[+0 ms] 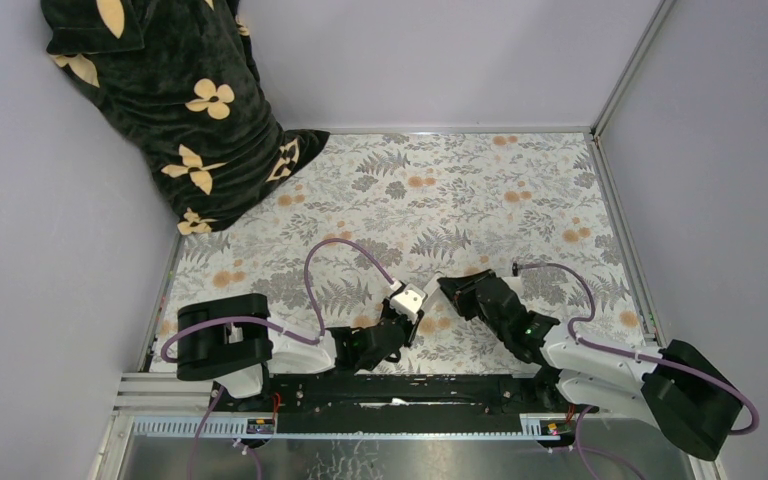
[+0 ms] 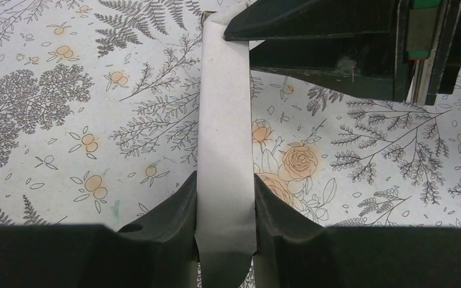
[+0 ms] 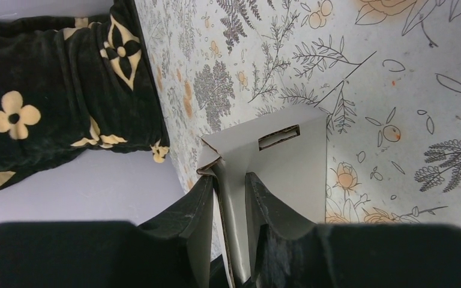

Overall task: Fold the paper box
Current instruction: Close the paper box at the center of the board.

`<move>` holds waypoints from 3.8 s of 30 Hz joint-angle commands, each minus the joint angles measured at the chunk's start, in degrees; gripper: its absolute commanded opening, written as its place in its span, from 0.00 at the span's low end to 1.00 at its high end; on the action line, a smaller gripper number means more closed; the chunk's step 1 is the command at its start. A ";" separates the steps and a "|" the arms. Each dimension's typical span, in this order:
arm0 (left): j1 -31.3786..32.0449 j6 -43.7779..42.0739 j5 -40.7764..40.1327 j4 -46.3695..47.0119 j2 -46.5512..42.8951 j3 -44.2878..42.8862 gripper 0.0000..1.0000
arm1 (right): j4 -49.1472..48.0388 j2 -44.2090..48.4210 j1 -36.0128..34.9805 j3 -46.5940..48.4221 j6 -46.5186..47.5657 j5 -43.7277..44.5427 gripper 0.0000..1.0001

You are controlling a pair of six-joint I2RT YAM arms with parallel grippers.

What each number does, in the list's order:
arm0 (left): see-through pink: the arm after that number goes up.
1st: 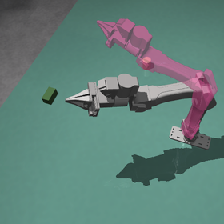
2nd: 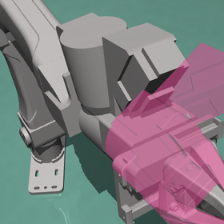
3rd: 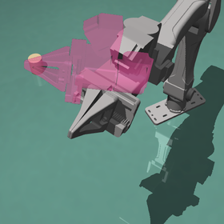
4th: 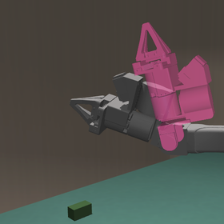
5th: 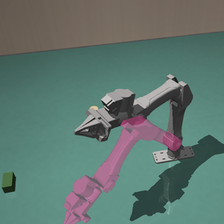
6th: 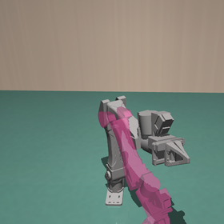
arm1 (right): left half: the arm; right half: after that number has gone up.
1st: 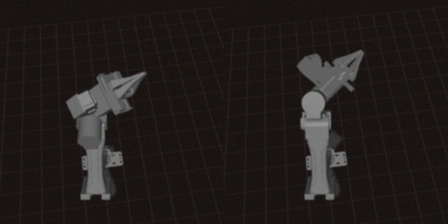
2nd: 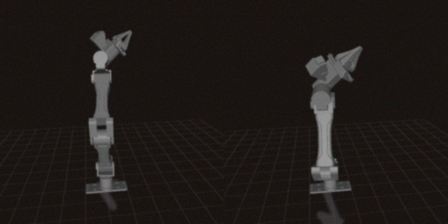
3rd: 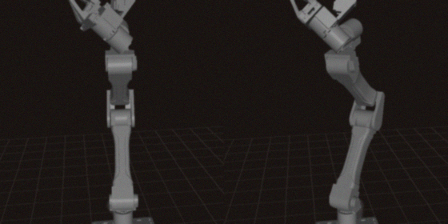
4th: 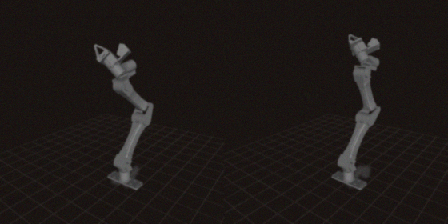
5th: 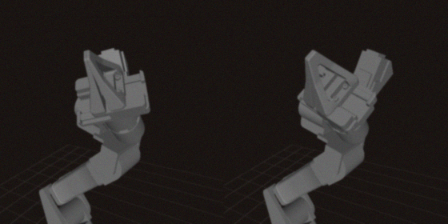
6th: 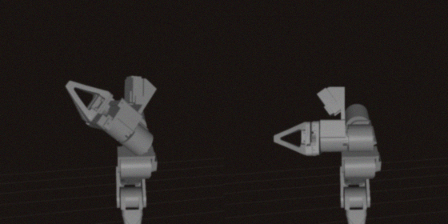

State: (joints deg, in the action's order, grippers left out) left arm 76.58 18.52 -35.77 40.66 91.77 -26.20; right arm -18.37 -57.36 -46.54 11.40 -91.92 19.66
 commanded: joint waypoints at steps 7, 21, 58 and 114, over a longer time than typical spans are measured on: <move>1.11 1.43 -1.23 -9.99 1.70 1.41 0.07 | 14.01 -8.32 0.67 -7.27 -2.14 2.86 0.00; 1.38 1.16 -1.61 -10.36 1.97 1.04 0.07 | 29.41 4.47 0.67 -1.36 6.67 6.15 0.37; 1.48 1.36 -2.28 -10.37 1.62 1.50 0.07 | -3.94 2.88 1.67 7.86 23.95 -0.55 0.00; 1.73 0.81 -2.55 -10.26 3.05 0.78 0.07 | -21.42 -6.13 10.58 -2.20 23.79 -25.71 0.00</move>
State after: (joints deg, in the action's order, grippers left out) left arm 78.35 19.46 -38.83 38.74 91.96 -26.92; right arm -37.04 -60.49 -35.00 12.12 -65.78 -3.05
